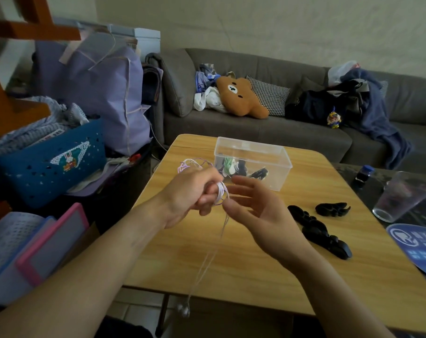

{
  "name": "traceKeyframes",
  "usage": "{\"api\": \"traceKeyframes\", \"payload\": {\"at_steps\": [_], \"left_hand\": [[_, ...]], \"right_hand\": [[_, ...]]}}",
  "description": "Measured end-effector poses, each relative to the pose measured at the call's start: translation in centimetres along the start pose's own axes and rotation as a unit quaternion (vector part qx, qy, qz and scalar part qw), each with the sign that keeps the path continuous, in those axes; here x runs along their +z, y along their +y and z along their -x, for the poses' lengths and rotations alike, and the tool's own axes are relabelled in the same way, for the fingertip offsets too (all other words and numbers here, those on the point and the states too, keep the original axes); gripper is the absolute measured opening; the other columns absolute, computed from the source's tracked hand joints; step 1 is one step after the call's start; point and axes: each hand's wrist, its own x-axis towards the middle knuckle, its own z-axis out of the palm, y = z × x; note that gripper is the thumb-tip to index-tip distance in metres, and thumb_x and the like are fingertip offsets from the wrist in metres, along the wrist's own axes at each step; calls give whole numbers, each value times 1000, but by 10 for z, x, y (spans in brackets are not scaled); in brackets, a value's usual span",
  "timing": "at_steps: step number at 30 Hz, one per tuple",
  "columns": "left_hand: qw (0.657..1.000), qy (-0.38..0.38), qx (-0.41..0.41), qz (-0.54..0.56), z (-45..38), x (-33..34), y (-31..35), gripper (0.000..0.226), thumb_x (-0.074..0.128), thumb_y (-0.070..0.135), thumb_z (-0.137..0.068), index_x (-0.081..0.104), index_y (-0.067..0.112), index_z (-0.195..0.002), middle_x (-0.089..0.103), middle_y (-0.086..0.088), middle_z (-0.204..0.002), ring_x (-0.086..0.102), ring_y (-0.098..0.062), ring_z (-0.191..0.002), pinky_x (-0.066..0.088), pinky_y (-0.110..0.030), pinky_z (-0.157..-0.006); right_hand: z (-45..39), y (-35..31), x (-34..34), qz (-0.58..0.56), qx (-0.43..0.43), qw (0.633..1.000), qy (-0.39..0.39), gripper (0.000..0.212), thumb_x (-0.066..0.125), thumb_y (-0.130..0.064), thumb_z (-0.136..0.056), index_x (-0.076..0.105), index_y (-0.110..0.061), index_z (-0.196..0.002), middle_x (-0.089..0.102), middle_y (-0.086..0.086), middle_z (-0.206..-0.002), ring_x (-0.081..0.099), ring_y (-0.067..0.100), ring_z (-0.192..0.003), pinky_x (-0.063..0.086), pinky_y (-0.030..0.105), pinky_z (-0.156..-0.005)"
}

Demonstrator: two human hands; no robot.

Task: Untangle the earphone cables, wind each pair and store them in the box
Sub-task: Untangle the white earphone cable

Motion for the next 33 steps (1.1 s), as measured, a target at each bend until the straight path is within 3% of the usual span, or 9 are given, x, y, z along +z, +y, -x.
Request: {"api": "traceKeyframes", "payload": {"at_steps": [2,5,9,12,19,23,26,30,33], "left_hand": [[999,-37,-8,-30,2,3,0,44,43,12,-95,34,12,-52,27,-1,-41,22,-18,-42,28,-29,-49],[997,-68,-41,-10,5,3,3,44,44,16,-96,33,14,-54,25,-1,-41,20,-16,-42,28,-29,-49],[993,-61,-62,75,3,-2,6,46,44,19,-97,35,19,-51,23,2,-41,16,-11,-38,25,-24,-45],[995,-56,-58,57,2,-2,5,46,44,19,-97,38,17,-51,26,1,-42,17,-11,-38,20,-25,-47],[981,-106,-66,145,0,-3,2,38,39,29,-102,51,12,-71,44,-1,-59,27,-10,-42,22,-28,-54],[951,-102,-61,287,2,-2,7,27,46,27,-92,62,5,-89,61,-8,-79,54,-16,-60,18,-26,-54],[933,-67,-32,353,2,-2,8,42,47,27,-86,60,-2,-113,67,-17,-107,69,-27,-94,29,-25,-51],[987,90,133,12,-2,2,-3,39,57,28,-79,61,6,-112,69,-14,-110,66,-24,-104,40,-22,-59],[974,56,170,-135,0,-2,-11,36,56,39,-86,60,12,-109,64,-15,-112,63,-23,-103,52,-32,-84]], "right_hand": [[1,-4,1,-20,-23,1000,-5,29,64,-30,-93,65,-9,-114,74,4,-100,73,16,-91,58,34,-84],[1,-5,-1,-72,0,997,3,36,56,-31,-94,62,4,-98,66,8,-70,67,23,-65,58,41,-75],[2,-5,-2,-134,27,991,-8,40,59,-41,-85,61,-5,-102,66,7,-82,68,24,-75,59,39,-76],[3,-3,4,-77,-4,997,-18,36,66,-39,-85,67,-6,-98,74,8,-89,72,24,-87,59,39,-83],[0,-7,6,-165,61,984,18,21,59,-19,-97,57,2,-99,66,10,-67,67,26,-58,61,41,-69],[0,-6,11,-151,82,985,20,23,57,-24,-100,63,-2,-104,50,3,-61,41,13,-49,45,29,-47],[1,-2,13,-109,100,989,5,22,53,-22,-102,68,-7,-95,49,0,-60,39,12,-47,41,28,-46],[8,-9,8,-17,104,992,-72,31,51,-29,-103,67,-10,-85,52,0,-55,42,15,-44,41,29,-46],[11,-18,-2,-14,72,993,-97,35,53,-37,-101,67,-12,-80,51,3,-54,42,16,-44,38,27,-47]]}}
